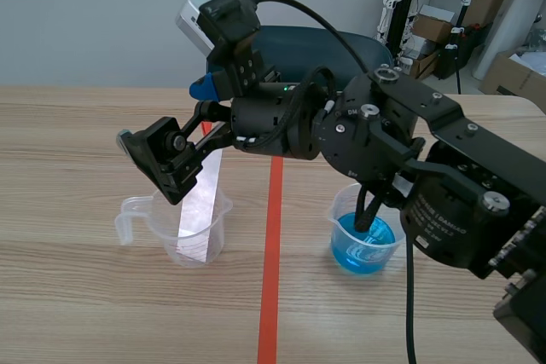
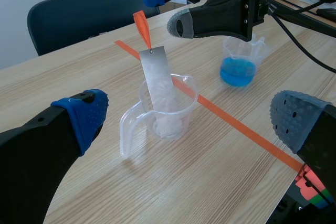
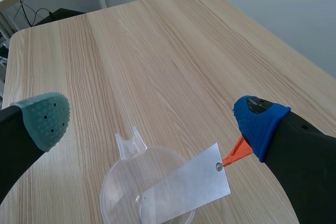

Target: Do the redox reaction experiment. return to the home posture

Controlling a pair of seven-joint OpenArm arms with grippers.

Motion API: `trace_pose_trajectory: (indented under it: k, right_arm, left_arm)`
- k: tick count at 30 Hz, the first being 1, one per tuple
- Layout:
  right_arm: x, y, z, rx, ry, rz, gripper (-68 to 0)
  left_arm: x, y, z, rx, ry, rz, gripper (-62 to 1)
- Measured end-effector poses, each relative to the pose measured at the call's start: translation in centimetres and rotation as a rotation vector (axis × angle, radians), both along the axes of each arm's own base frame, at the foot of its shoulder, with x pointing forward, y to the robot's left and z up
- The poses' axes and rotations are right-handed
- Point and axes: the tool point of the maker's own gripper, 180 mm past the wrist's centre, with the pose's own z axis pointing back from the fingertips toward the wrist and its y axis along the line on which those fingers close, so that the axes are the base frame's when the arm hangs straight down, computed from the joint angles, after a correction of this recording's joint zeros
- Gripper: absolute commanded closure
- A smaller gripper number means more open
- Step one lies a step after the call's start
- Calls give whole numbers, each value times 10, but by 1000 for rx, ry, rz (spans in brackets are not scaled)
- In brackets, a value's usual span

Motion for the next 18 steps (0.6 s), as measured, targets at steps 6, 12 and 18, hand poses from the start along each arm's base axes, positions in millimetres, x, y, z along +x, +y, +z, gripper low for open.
trace_pose_trajectory:
  k: [6, 12, 18]
  right_arm:
    - [0, 0, 0, 0, 0, 0, -679]
    - [0, 0, 0, 0, 0, 0, -679]
    - [0, 0, 0, 1, 0, 0, -679]
  left_arm:
    - [0, 0, 0, 0, 0, 0, -623]
    - [0, 0, 4, -17, -16, 1, -623]
    - [0, 0, 1, -4, -5, 1, -623]
